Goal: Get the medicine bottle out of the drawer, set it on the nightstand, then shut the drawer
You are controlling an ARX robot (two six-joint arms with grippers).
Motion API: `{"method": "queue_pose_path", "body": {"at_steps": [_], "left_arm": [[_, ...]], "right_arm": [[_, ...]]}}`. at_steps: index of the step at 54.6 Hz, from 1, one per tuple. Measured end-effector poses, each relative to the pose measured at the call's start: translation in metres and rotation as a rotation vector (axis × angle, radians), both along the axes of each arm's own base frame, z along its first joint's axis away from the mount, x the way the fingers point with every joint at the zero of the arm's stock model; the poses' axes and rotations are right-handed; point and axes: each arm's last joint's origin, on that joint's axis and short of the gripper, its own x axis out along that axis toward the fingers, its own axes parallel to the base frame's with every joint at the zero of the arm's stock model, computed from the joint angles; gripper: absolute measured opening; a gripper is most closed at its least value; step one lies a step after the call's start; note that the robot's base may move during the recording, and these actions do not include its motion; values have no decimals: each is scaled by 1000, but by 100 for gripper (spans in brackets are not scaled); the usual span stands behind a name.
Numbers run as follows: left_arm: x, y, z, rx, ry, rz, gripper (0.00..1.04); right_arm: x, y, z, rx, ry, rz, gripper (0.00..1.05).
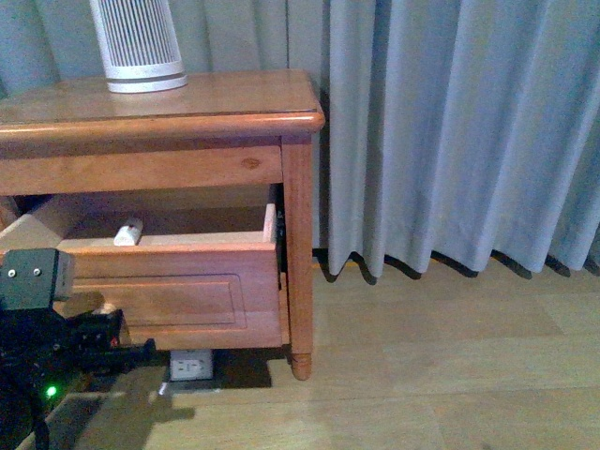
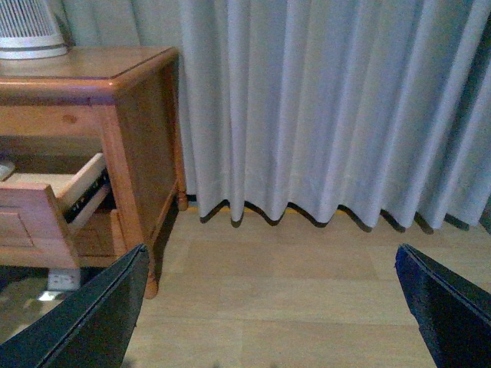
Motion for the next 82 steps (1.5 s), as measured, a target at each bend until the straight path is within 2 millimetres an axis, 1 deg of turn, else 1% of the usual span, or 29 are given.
{"method": "queue_pose_path", "body": {"at_steps": [49,61,63,64,66,67,68,69,71,75,78,82], "left_arm": [[0,-1,0,-4,1,-14,26],[-5,0,0,-1,12,-14,26],[-10,0,0,3,20,-7,29],[-15,2,2,18,29,-3,33],[-29,4,4,35,63,4,38],[-39,6,5,45,89,11,42],[-44,7,5,48,103,15,44],[-54,9,5,57,134,24,47],[-63,12,4,67,169,37,52],[-69,17,4,78,203,49,63],[-69,18,11,91,203,33,77],[-68,18,23,90,185,9,93]], "right_arm": [[0,0,0,0,0,0,98],[0,0,0,0,0,0,98],[0,0,0,0,0,0,98],[0,0,0,0,0,0,98],[0,0,0,0,0,0,98],[0,0,0,0,0,0,98],[0,0,0,0,0,0,98],[0,0,0,0,0,-1,98],[0,0,0,0,0,-1,98],[0,0,0,0,0,0,98],[0,0,0,0,0,0,98],[0,0,0,0,0,0,98]]}}
